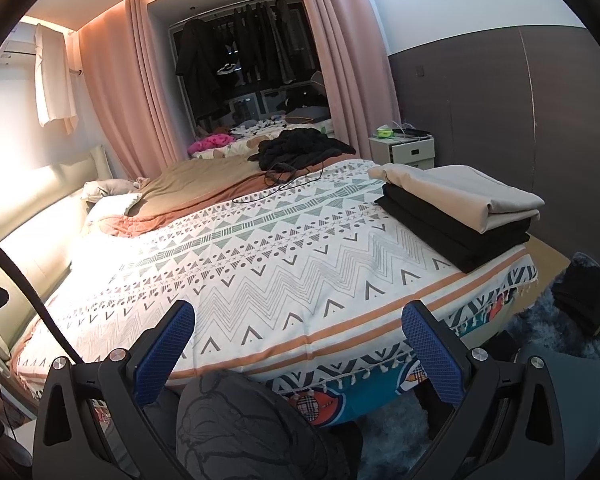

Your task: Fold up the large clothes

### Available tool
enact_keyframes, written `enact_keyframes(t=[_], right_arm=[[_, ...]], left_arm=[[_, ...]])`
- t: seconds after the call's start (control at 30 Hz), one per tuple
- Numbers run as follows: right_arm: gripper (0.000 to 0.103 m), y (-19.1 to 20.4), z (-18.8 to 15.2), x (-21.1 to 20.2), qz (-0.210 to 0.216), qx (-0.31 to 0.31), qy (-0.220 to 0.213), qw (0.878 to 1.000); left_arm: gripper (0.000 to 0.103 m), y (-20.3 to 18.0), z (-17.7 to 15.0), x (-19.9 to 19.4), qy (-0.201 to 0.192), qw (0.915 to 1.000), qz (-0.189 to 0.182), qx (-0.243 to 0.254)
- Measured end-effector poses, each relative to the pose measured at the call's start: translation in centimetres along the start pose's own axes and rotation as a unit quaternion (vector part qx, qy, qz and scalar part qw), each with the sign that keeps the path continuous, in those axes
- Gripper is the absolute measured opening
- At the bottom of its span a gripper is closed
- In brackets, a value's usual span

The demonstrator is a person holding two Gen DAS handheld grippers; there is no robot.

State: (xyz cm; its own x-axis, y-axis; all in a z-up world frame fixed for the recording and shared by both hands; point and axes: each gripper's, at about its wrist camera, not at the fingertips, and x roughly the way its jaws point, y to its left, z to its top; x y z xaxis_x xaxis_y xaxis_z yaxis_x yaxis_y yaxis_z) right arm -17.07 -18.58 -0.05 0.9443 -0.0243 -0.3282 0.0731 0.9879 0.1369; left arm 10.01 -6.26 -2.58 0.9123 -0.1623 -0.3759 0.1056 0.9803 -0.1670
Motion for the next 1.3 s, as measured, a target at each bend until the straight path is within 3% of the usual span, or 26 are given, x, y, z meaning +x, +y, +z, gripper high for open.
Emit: enact_keyframes(t=[0.97,1.3], right_arm=[[0.103,-1.4,-0.2,-1.2,0.004,0.004,-0.001,1.000],[0.103,-1.3,-0.1,-1.0,0.003,0.000,0.001,1.000]], left_arm=[[0.094,-0.3,-0.6,-0.8,-0.003,0.9999,0.000,-0.010],[0.094,0.1,-0.7,-1.1,-0.008,0.9998,0.016,-0.012]])
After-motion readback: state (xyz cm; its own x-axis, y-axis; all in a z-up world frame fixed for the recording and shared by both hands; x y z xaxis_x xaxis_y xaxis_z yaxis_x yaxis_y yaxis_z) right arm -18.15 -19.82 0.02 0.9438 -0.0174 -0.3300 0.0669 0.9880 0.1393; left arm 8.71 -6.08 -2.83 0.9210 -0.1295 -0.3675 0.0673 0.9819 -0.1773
